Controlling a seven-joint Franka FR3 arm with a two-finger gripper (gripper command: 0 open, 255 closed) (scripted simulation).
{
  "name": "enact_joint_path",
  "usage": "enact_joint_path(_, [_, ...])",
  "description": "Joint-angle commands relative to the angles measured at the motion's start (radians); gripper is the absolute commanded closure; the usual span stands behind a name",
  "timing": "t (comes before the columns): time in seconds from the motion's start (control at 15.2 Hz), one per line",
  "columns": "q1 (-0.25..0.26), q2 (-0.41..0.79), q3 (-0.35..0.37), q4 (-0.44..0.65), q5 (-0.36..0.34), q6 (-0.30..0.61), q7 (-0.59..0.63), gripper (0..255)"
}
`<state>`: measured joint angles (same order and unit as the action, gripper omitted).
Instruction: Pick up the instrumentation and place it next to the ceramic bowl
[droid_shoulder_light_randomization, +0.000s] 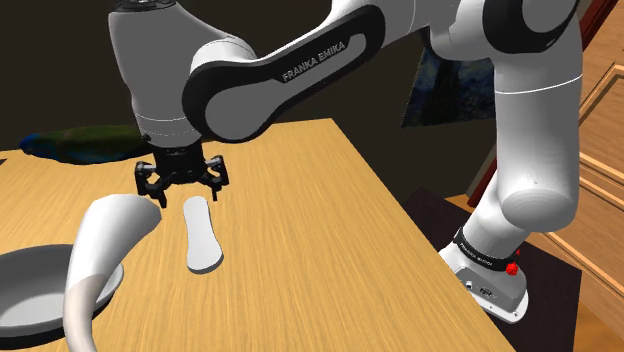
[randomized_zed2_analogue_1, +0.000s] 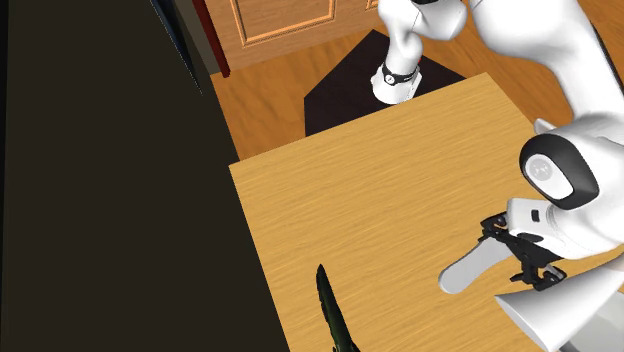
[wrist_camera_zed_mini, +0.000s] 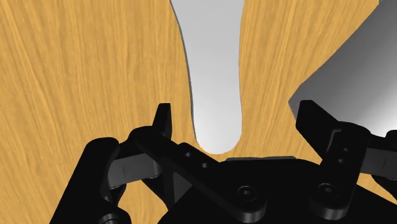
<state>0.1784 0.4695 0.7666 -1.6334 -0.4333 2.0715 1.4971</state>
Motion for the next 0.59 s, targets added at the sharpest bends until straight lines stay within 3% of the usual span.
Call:
enact_joint_path(0.0, [0.024, 0.056, 0.017, 0.006, 0.046, -0.069, -0.005, 0])
enact_joint_path(0.53, [-0.062, 0.096, 0.139, 0.025, -0.027, -0.113, 0.036, 0])
